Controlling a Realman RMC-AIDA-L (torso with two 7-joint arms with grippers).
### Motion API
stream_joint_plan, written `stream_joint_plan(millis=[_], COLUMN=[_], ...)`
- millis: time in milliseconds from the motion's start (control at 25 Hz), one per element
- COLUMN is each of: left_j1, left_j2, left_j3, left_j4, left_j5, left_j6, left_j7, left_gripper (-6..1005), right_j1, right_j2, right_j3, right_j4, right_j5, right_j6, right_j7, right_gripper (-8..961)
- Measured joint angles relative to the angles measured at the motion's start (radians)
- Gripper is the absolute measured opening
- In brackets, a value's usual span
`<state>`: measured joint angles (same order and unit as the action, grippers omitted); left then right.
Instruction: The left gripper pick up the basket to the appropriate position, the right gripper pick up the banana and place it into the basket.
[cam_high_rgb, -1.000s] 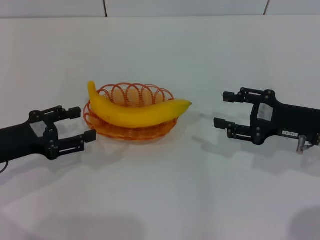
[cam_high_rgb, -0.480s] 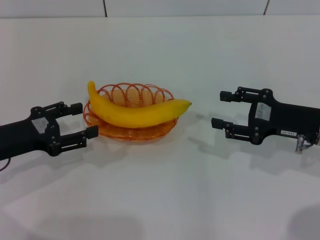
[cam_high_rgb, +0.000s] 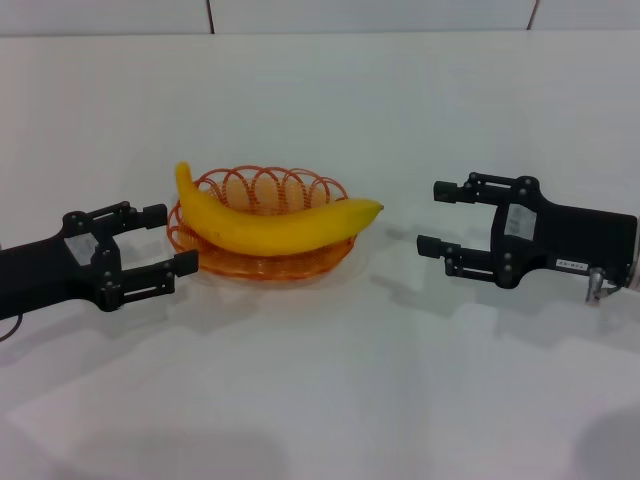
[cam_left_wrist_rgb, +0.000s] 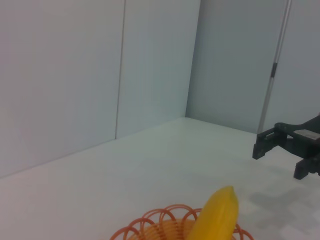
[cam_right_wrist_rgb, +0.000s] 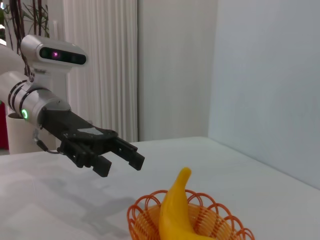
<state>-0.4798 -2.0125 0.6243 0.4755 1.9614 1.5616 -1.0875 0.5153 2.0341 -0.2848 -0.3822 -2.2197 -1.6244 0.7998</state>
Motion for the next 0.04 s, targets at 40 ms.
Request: stream_joint_plan(millis=[40], left_j1=[0.0], left_j2=[0.0], left_j3=[0.0], left_j4=[0.0], left_j5=[0.0], left_j6=[0.0], left_j7=[0.0], left_gripper=[782], right_j1=[0.001], right_j2=[0.0], right_j3=[-0.001], right_j4=[0.0], right_j5=[0.0], right_j6=[0.0], right_j7=[0.0], right_gripper=[679])
